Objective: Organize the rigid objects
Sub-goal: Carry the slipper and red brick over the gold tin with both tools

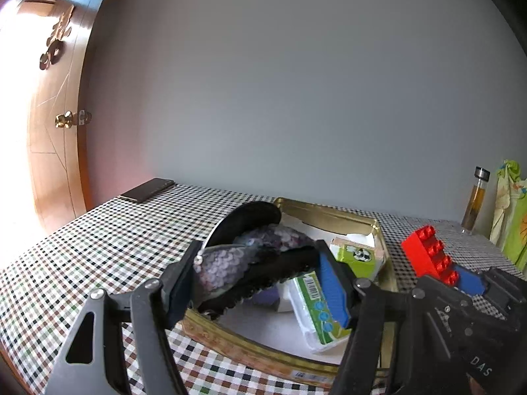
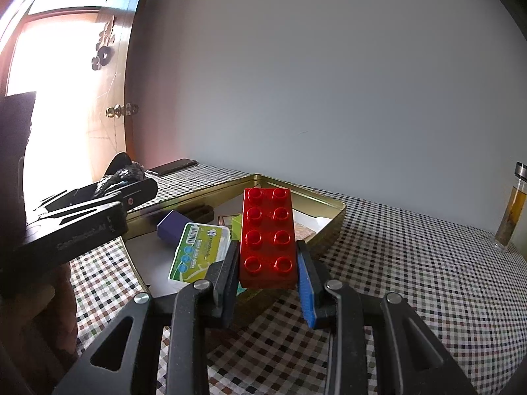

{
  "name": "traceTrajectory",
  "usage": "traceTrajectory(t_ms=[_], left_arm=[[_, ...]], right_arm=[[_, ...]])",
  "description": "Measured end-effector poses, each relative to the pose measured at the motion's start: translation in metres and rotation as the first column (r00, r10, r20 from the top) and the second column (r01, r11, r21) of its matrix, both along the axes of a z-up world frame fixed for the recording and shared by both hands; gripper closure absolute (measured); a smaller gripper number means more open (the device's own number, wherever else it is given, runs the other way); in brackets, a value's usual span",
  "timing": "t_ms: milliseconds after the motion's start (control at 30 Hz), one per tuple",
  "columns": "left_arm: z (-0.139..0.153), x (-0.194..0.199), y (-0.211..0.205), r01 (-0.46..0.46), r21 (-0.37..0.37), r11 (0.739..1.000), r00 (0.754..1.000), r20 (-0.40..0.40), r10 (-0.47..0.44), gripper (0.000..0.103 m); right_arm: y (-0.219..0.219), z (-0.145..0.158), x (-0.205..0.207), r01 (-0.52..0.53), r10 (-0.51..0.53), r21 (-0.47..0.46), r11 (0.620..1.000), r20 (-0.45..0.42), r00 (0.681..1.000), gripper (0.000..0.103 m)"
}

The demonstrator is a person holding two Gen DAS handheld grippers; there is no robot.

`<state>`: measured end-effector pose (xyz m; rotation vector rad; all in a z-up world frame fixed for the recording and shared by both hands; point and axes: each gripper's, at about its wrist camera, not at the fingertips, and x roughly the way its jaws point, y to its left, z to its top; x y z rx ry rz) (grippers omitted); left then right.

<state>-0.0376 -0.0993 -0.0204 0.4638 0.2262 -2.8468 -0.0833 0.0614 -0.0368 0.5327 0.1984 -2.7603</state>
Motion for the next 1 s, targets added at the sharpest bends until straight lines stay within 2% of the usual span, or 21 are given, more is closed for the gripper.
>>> traceTrajectory(t_ms=[533,1000], left_arm=[[-0.004,-0.009,0.0,0.002,-0.045,0.999,0.999,0.046,0.001,0.036],[-0.003,-0.029,-0.006,0.043,-0.052,0.998,0.994,0.107,-0.037,0.036]], right_arm=[[-0.012,0.0,-0.006,-0.019,0.018,0.029,0.999,0.009,1.0,0.069],[-0.008,0.0,-0.02,-0.028,0.028,-0.006,1.0,0.054,0.998,0.069]])
